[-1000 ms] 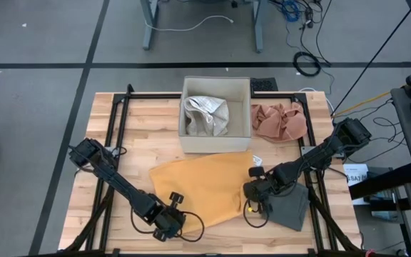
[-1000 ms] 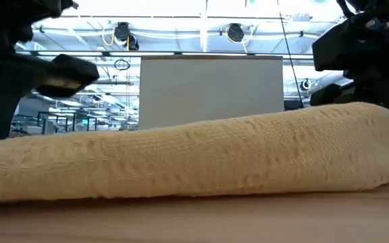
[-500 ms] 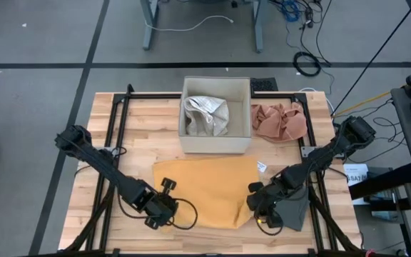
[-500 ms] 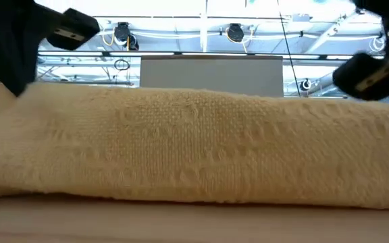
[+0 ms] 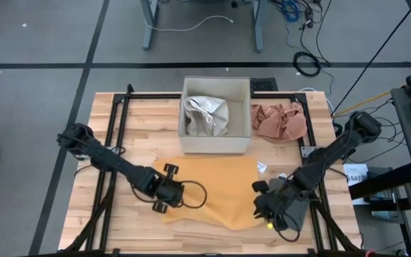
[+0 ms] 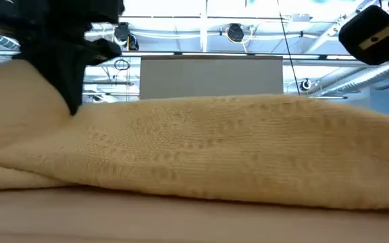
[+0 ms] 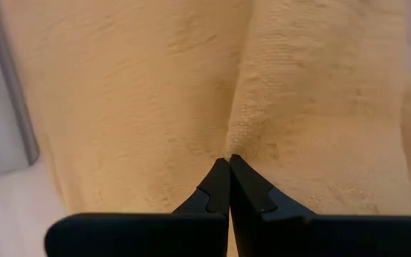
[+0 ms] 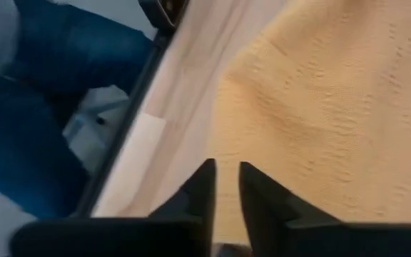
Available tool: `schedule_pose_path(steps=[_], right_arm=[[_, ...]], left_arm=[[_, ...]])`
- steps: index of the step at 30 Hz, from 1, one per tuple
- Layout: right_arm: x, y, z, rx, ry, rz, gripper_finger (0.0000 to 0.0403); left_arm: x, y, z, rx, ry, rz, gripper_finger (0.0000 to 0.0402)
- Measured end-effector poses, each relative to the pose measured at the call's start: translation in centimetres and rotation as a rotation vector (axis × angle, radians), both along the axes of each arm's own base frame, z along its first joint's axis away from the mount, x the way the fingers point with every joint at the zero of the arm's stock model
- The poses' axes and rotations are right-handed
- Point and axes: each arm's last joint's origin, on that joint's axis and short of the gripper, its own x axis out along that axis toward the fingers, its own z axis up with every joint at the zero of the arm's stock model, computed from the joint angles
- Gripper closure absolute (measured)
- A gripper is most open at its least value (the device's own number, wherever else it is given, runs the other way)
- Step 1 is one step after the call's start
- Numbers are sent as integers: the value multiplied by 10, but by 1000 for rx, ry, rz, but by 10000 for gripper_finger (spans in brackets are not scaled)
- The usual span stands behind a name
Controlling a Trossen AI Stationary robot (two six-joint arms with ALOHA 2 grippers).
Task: Fold towel
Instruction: Fold the yellow towel
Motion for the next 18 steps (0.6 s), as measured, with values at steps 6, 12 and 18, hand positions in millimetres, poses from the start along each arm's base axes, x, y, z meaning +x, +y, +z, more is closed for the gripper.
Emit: schedule_pose_path(steps=[6, 12, 18], right_arm=[[3, 11, -16, -62, -1, 12, 251], [7, 27, -22, -29, -55, 51, 207], [2, 44, -23, -28, -141, 93, 247]], left_arm=[[6, 16, -3, 0, 5, 60, 401], [3, 33, -19, -13, 52, 115, 401], [5, 39, -34, -145, 29, 112, 401]])
